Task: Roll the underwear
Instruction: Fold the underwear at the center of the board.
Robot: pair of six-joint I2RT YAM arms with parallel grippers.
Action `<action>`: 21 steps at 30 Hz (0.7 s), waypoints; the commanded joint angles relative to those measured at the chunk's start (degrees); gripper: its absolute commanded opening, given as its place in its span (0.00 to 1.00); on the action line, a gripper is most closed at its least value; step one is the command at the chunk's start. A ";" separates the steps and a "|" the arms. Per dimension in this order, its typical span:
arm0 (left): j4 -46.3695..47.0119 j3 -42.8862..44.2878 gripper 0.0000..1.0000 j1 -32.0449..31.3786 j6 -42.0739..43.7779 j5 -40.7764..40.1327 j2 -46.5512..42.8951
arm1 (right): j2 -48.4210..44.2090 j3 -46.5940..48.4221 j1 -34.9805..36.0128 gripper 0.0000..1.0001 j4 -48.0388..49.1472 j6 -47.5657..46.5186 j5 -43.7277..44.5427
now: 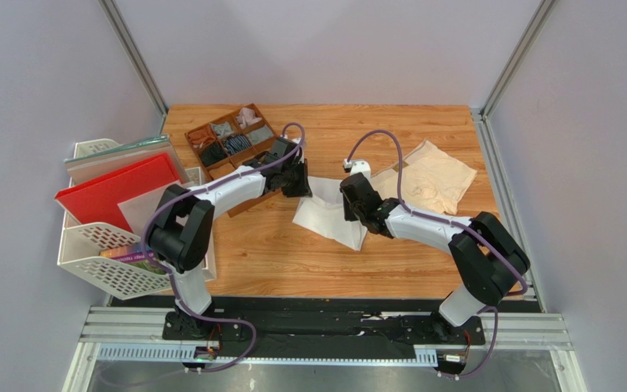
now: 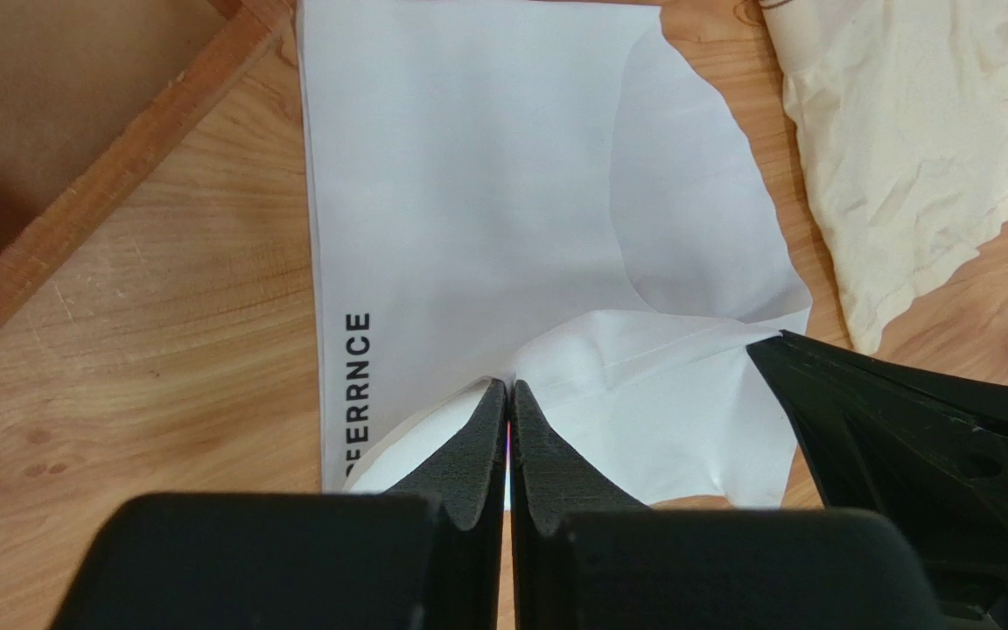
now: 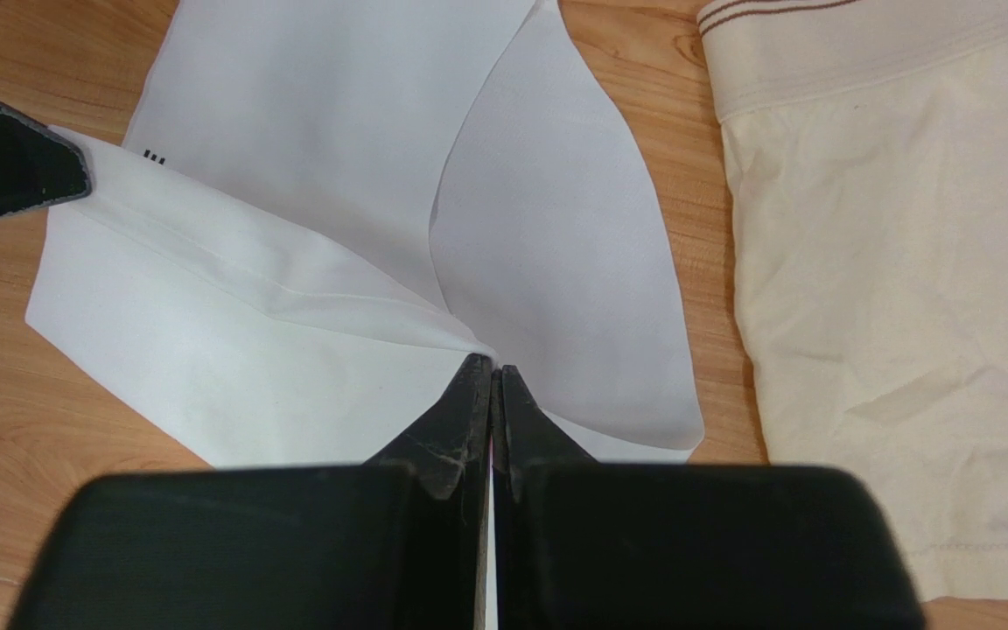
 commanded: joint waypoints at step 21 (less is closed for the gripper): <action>-1.88 10.97 0.00 5.87 2.62 3.87 7.61 | 9.59 14.49 -6.21 0.00 -0.53 -5.94 -5.27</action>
